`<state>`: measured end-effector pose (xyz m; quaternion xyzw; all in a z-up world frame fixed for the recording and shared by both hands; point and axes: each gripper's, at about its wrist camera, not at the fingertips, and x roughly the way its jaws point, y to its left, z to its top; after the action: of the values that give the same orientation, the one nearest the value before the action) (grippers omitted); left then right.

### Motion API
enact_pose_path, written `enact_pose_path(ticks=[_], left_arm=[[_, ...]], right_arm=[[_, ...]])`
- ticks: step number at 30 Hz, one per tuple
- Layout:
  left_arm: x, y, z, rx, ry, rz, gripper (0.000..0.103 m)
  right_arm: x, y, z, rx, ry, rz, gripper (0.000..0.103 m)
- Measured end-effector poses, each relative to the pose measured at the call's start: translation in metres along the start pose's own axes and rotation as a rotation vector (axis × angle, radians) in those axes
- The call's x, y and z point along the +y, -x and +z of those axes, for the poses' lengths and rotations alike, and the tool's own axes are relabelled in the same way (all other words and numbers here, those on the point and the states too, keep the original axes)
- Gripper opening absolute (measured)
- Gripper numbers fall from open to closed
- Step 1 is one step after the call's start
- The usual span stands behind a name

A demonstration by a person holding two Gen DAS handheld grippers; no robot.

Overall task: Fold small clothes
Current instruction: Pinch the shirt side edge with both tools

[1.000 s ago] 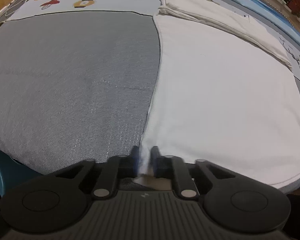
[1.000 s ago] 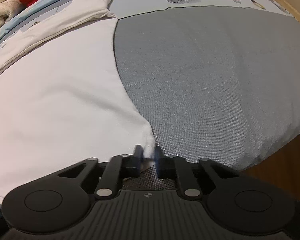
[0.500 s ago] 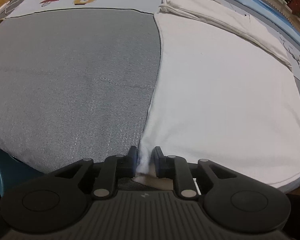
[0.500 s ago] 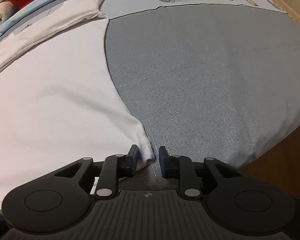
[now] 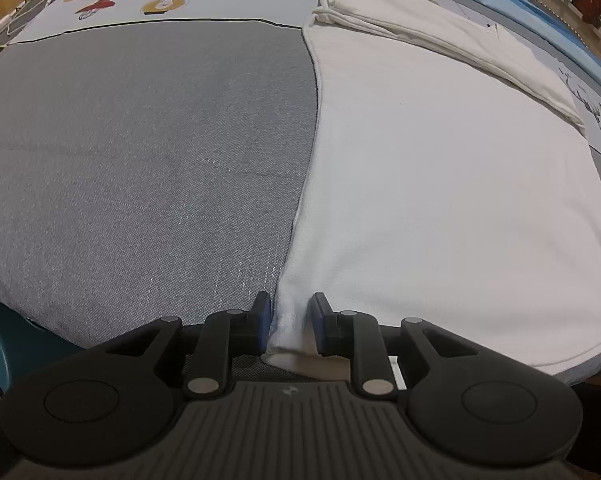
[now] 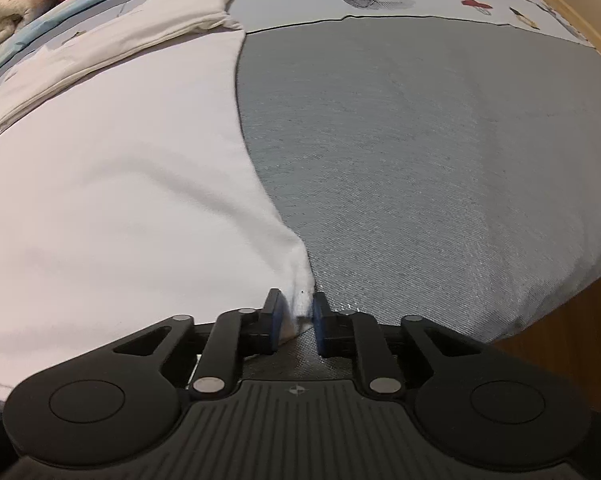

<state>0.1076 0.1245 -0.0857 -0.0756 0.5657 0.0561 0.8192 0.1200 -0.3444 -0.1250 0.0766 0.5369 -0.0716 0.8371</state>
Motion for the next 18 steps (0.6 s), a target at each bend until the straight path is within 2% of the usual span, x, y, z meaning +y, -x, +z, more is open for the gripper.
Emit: enact_pose_path(ticks=[6,10,18], left_arm=[[-0.0019,-0.0002,0.0000,-0.003,-0.009,0.004,0.024],[-0.0012,0.0003,-0.0002,-0.002,-0.011,0.004,0.024],[-0.0039,0.0003,-0.0002,-0.003,-0.022,0.009,0.024]], right_arm=[[-0.0037,0.0013,-0.0001,-0.003,-0.022,0.009,0.008],[-0.0042,-0.0003,-0.0004,0.007,-0.039,-0.007,0.017],[0.0000,0.0004,-0.0001,0.000,-0.006,-0.006,0.014]])
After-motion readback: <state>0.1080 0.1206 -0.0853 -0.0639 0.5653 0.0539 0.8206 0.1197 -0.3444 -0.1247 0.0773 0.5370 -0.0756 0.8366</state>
